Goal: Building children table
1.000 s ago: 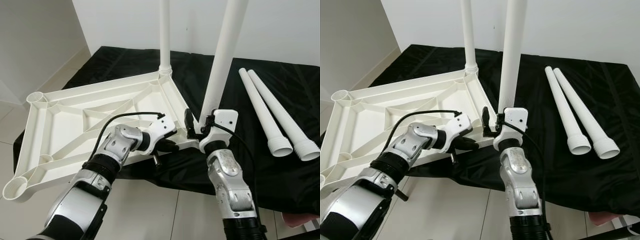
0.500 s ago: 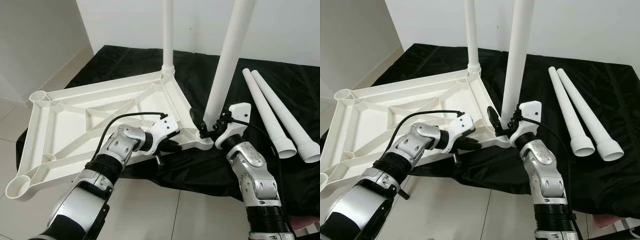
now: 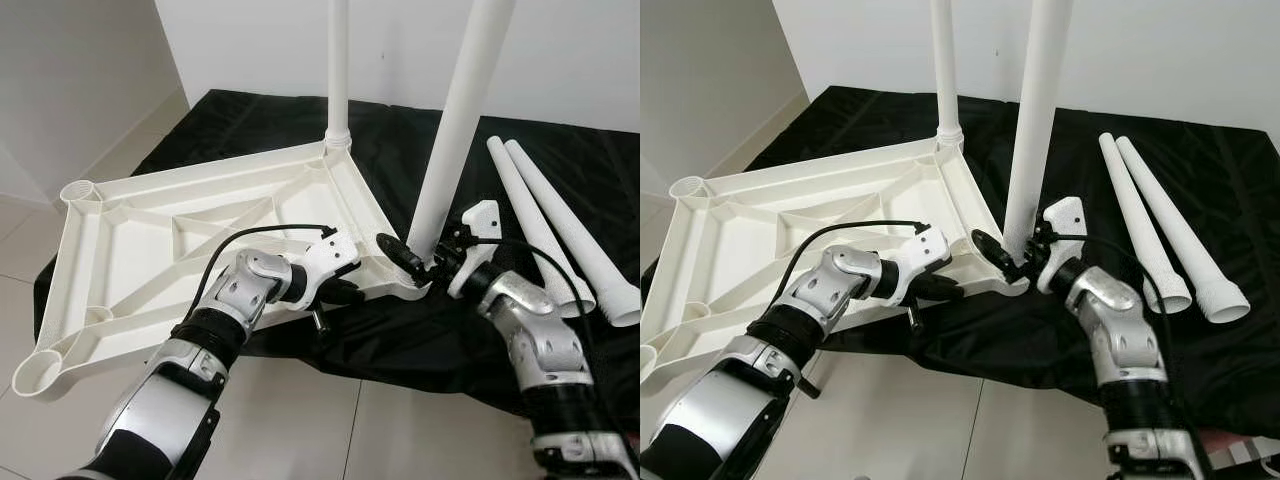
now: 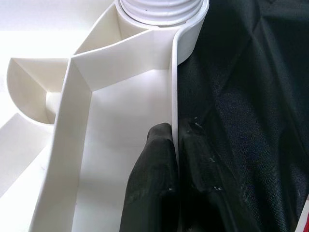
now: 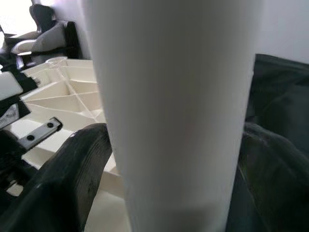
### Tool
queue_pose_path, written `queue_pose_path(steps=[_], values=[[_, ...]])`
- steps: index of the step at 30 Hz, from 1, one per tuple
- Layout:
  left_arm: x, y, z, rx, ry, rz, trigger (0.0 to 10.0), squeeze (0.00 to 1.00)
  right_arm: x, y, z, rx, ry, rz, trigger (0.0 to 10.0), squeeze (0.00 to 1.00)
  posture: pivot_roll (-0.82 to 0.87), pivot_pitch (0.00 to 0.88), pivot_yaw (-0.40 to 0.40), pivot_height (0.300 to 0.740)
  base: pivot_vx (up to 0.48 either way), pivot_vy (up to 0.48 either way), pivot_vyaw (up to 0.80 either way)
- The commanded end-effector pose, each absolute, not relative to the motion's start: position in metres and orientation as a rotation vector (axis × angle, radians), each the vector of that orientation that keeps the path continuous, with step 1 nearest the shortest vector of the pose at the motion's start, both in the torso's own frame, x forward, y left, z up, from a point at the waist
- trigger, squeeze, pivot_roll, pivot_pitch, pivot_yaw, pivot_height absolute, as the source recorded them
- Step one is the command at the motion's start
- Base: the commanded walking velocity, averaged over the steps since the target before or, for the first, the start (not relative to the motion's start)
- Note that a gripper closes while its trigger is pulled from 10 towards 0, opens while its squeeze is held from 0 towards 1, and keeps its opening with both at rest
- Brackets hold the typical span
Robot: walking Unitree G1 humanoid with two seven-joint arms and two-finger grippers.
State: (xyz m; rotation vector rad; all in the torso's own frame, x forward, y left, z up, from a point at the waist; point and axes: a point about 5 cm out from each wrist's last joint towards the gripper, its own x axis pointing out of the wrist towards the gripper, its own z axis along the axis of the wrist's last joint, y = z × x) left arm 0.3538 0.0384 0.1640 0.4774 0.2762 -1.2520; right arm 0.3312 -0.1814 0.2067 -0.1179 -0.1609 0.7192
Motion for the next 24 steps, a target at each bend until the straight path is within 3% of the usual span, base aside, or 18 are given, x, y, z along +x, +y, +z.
queue_pose_path(steps=[1,16,17,18,19,20,24], values=[[0.353,0.043,0.149,0.486,0.338,-1.204,10.0,0.0,0.332,-0.179,0.204,-0.122,-0.153,0.756,10.0,0.0,-0.16,0.116,0.104,0.74,0.0,0.0,0.0],[0.353,0.043,0.149,0.491,0.342,-1.207,10.0,0.0,0.345,-0.194,0.207,-0.153,-0.128,0.824,10.0,0.0,-0.16,0.11,0.107,0.74,0.0,0.0,0.0],[0.353,0.043,0.149,0.492,0.342,-1.207,10.0,0.0,0.345,-0.195,0.206,-0.151,-0.123,0.827,8.0,0.0,-0.16,0.11,0.107,0.74,0.0,0.0,0.0],[0.353,0.043,0.149,0.492,0.342,-1.207,10.0,0.0,0.345,-0.195,0.206,-0.151,-0.123,0.827,8.0,0.0,-0.16,0.11,0.107,0.74,0.0,0.0,0.0],[0.353,0.043,0.149,0.491,0.342,-1.208,10.0,0.0,0.345,-0.196,0.205,-0.147,-0.12,0.836,2.1,0.0,-0.16,0.11,0.107,0.74,0.0,0.0,0.0],[0.353,0.043,0.149,0.492,0.342,-1.208,10.0,0.0,0.345,-0.197,0.205,-0.144,-0.119,0.84,0.0,0.0,-0.16,0.109,0.107,0.74,0.0,0.0,0.0],[0.352,0.043,0.149,0.492,0.342,-1.208,10.0,0.0,0.345,-0.198,0.205,-0.136,-0.12,0.848,0.0,0.0,-0.15,0.109,0.106,0.74,0.0,0.0,0.0]])
